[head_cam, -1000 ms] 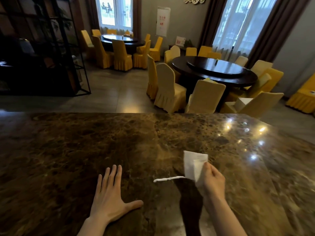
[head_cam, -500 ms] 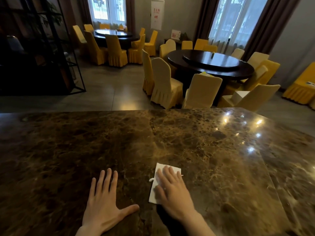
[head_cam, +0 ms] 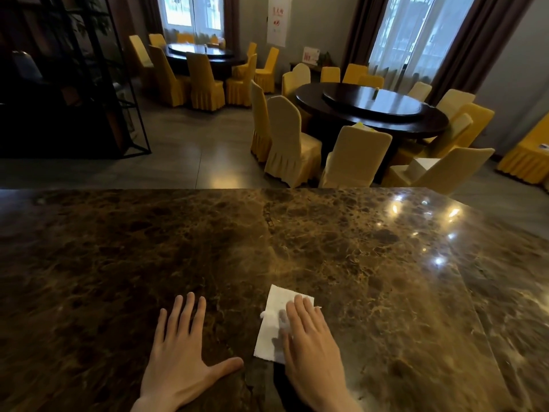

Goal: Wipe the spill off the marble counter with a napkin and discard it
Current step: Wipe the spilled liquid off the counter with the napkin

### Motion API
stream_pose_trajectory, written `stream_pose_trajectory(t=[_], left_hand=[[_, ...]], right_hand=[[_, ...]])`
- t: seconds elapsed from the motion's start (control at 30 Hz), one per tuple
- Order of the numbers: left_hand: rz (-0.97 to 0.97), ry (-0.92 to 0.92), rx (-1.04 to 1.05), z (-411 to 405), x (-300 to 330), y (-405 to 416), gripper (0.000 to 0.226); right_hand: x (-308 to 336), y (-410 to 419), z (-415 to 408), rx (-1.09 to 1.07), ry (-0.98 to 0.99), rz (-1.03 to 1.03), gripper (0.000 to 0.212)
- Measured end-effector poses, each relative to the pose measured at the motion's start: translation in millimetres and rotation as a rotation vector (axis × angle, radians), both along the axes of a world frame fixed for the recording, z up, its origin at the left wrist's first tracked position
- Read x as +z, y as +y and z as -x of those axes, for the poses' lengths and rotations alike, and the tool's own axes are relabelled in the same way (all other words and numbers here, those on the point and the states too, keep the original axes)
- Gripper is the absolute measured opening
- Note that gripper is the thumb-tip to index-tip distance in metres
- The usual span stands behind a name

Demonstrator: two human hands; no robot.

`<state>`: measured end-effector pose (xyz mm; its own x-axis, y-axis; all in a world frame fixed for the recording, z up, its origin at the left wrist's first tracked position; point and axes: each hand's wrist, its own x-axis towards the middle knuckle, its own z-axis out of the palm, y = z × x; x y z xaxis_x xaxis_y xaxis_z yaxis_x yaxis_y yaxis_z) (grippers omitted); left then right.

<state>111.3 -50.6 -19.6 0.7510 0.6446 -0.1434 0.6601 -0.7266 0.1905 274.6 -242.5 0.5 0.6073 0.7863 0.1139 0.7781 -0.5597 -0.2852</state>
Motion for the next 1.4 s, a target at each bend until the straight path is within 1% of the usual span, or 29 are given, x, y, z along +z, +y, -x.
stream_pose_trajectory(t=[0.1, 0.3, 0.4, 0.47, 0.57, 0.8, 0.9, 0.97, 1.1, 1.17, 1.23, 1.27, 1.33, 1.4], left_hand=[[-0.003, 0.006, 0.0, 0, 2, 0, 0.145], [-0.002, 0.042, 0.002, -2, 2, 1, 0.145], [-0.01, 0.072, -0.001, -4, 1, 1, 0.145], [-0.007, 0.07, 0.002, -4, 1, 1, 0.147], [0.011, 0.07, 0.002, -4, 1, 2, 0.147], [0.024, 0.052, 0.0, -2, 5, 0, 0.146], [0.022, 0.06, 0.002, -2, 5, 0, 0.146], [0.02, 0.068, -0.002, -3, 5, 1, 0.146], [-0.002, 0.094, 0.0, -4, 4, 2, 0.145], [-0.008, 0.101, 0.0, -4, 3, 2, 0.144], [-0.003, 0.085, 0.001, -3, 2, 2, 0.143], [-0.002, 0.079, 0.002, -3, 2, 2, 0.143], [0.003, 0.072, 0.004, -3, 2, 2, 0.144], [0.001, 0.074, 0.005, -3, 2, 1, 0.145]], right_hand=[[-7, -1, -2, 0.063, 0.025, 0.146, 0.061], [-4, 34, 3, 0.083, 0.001, 0.105, 0.064], [-4, 50, 12, 0.213, -0.029, 0.126, 0.068], [-8, 50, 15, 0.275, -0.044, 0.138, 0.066], [-14, 35, 3, 0.195, -0.017, 0.077, 0.061], [-17, 1, -40, -0.142, -0.032, 0.061, 0.061], [-14, 10, -36, -0.181, -0.016, 0.041, 0.06], [-14, 21, -25, -0.123, 0.007, 0.03, 0.06], [-17, 34, 6, 0.101, 0.022, 0.0, 0.063], [-12, 27, 8, 0.16, -0.001, -0.042, 0.053], [-5, 15, 0, 0.149, 0.007, -0.11, 0.035], [-1, 9, -6, 0.126, 0.031, -0.102, 0.025], [6, 0, -20, 0.052, 0.049, -0.082, 0.012], [15, -6, -36, -0.106, 0.025, -0.153, 0.006]])
